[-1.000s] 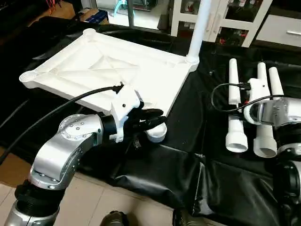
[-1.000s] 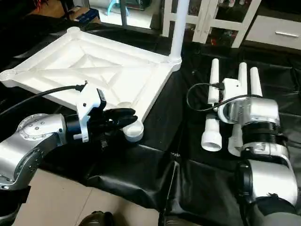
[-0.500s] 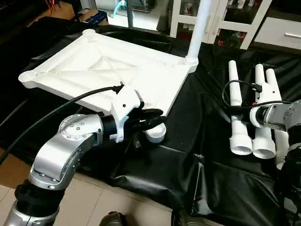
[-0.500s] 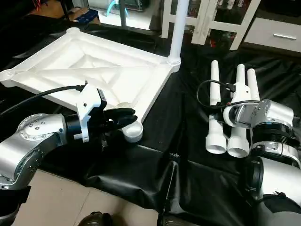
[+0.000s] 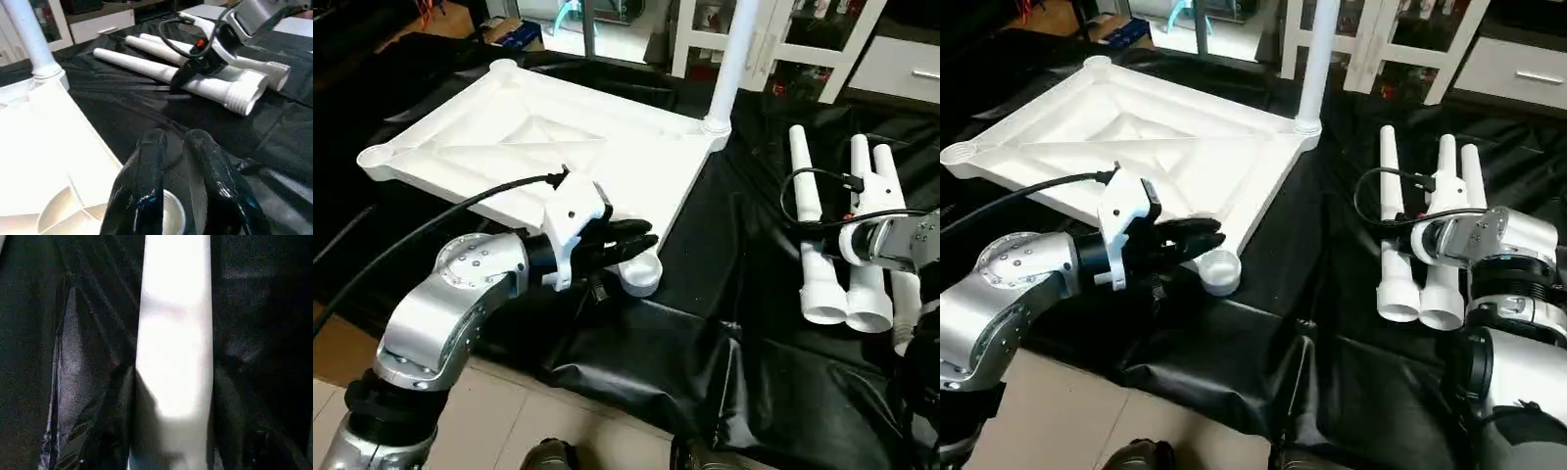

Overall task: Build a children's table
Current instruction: Pick table leg

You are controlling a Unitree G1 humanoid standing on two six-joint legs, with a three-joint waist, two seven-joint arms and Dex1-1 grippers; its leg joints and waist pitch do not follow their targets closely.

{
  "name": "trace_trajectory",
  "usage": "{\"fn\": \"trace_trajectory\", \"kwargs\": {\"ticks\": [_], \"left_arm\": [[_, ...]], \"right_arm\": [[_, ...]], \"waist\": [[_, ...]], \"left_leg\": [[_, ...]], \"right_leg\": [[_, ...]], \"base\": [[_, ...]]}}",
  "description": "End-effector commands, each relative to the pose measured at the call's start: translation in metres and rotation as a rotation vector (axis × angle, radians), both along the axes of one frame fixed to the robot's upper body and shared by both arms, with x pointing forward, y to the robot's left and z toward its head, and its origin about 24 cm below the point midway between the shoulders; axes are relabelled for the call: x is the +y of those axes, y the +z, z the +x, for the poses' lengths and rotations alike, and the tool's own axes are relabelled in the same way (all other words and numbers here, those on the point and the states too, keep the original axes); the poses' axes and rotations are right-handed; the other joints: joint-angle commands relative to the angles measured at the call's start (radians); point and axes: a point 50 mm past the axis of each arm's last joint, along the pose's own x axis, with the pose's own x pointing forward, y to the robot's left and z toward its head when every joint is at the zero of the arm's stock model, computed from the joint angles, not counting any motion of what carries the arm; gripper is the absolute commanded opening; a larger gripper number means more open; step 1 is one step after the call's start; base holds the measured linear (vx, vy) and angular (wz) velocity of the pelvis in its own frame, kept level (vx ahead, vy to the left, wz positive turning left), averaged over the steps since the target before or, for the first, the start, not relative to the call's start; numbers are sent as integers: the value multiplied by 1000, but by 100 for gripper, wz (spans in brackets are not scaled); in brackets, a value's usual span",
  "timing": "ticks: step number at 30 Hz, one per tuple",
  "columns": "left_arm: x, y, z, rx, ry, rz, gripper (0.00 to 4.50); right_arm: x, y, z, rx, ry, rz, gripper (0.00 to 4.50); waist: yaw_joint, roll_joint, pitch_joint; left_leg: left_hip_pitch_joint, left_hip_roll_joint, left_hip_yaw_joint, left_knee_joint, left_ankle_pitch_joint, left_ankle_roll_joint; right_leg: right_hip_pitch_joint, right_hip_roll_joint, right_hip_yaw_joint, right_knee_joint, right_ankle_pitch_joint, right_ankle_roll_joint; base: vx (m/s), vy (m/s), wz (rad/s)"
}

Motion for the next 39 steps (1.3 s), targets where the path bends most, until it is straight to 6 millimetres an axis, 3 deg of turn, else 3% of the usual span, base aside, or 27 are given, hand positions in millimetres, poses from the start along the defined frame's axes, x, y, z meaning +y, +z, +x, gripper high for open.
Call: {"fn": "trace_trajectory", "kwargs": {"ticks": [1,7,9,10,11,13,14,16,19,21,26,31,34,36,39], "left_arm": [[4,5,4,-21,38,-18,90],[22,29,37,-109,349,-204,90],[23,36,43,-91,402,-301,123],[23,40,44,-71,411,-362,123],[20,45,45,-45,408,-445,127],[18,48,45,-38,397,-481,153],[7,58,40,-19,304,-587,165],[-5,64,33,5,204,-633,170],[-12,67,32,23,167,-651,196],[-21,70,32,39,130,-662,209],[-30,73,34,42,111,-657,247],[-36,86,35,49,63,-710,289],[-41,98,34,56,7,-760,296],[-42,101,33,55,-6,-773,330],[-40,103,34,48,-7,-786,337]], "right_arm": [[-5,11,0,-61,4,-11,177],[11,44,0,-343,121,33,177],[19,54,-2,-462,192,24,177],[25,59,-5,-530,237,18,177],[34,66,-10,-612,316,11,177],[39,69,-13,-640,356,18,177],[56,80,-27,-733,512,50,177],[69,88,-40,-801,629,83,176],[74,91,-48,-837,687,112,175],[81,93,-58,-881,755,137,175],[84,91,-68,-911,815,138,175],[84,97,-74,-931,817,243,175],[85,101,-81,-933,855,363,175],[85,103,-83,-942,864,436,175],[82,107,-84,-948,854,533,175]], "waist": [[3,-15,-88],[2,-15,-89],[1,-17,-90],[3,-17,-89],[6,-11,-90],[4,-17,-91],[4,-12,-89],[12,-10,-89],[10,-13,-84],[8,-11,-78],[7,-11,-79],[4,-13,-79],[6,-14,-82],[6,-14,-81],[5,-14,-81]], "left_leg": [[13,-2,3,-52,-109,59],[11,-5,1,-53,-106,78],[11,-5,0,-52,-97,85],[10,-4,1,-52,-96,89],[9,-3,-1,-51,-83,96],[7,-3,-2,-51,-69,120],[11,-2,1,-51,-75,126],[11,2,-3,-52,-74,144],[11,4,-2,-54,-105,145],[11,2,-2,-57,-143,123],[10,0,-7,-61,-156,86],[6,-2,-8,-61,-135,91],[6,-3,-7,-57,-98,117],[4,-3,-8,-56,-82,130],[4,-1,-8,-57,-65,138]], "right_leg": [[81,-20,24,-57,-166,-252],[86,-19,26,-61,-140,-232],[87,-21,26,-60,-140,-232],[88,-22,27,-61,-133,-234],[88,-24,27,-56,-108,-244],[88,-22,24,-56,-86,-260],[83,-20,25,-60,-100,-262],[85,-21,24,-58,-92,-268],[80,-23,24,-68,-153,-255],[77,-22,23,-81,-247,-219],[76,-23,22,-88,-303,-174],[79,-23,22,-85,-267,-179],[81,-22,22,-80,-204,-210],[82,-21,21,-77,-187,-218],[81,-21,19,-78,-183,-217]], "base": [[0,0,0],[0,0,0],[0,0,0],[0,0,0],[0,0,0],[0,0,0],[0,0,0],[0,0,0],[0,0,0],[0,0,0],[0,0,0],[0,0,0],[0,0,0],[0,0,0],[0,0,0]]}}
